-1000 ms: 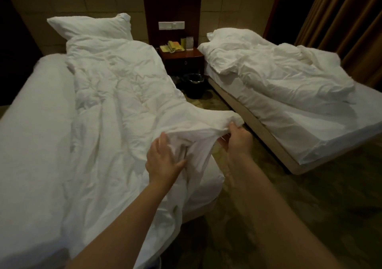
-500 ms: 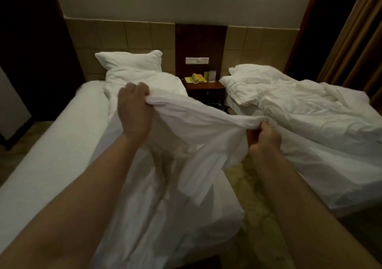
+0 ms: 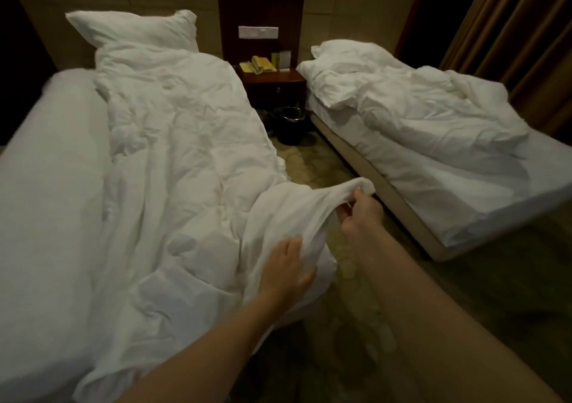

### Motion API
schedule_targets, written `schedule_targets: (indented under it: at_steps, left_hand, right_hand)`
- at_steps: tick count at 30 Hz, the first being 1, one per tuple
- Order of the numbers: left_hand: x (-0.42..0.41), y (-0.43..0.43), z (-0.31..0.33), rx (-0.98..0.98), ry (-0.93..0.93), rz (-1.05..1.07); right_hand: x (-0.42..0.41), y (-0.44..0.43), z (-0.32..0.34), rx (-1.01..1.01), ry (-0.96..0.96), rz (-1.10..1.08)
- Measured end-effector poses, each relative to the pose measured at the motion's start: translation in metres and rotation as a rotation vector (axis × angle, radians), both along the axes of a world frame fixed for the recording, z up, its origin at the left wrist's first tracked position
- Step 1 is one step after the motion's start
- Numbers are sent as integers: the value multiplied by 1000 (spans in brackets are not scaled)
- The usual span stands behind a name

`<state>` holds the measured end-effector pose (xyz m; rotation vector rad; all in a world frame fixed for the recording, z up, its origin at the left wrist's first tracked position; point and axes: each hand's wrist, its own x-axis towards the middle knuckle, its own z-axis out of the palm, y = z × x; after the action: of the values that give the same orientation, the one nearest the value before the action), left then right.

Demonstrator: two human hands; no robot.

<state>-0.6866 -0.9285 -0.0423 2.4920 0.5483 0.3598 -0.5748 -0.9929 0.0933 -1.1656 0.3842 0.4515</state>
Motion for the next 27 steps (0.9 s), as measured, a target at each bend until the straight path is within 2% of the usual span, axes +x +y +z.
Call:
schedule_targets:
  at_steps: [3,6,9,11,18,22,25,27]
  left_hand:
    - [14,-14,6,-33,-246,35]
    - [18,-9,6,66,-475,-4]
    - [23,0,14,211,-580,-23]
    - [26,7,15,264,-552,-33]
    - [19,13,10,82,-500,-25]
    - [24,14,13,143,-466,-72]
    - [34,5,27,52,-465,-50]
    - [48,-4,34,65,-443,-21]
  right_hand:
    - [1,-3,8,63,33,-54]
    - [2,-8,9,106,63,-63]
    - [3,-9,9,156,86,-87]
    - [4,-8,9,168,87,-93]
    - [7,-4,8,138,96,-44]
    - [10,-2,6,114,81,-35]
    - [12,-3,6,108,69,-16]
    - [15,-4,4,94,57,-4]
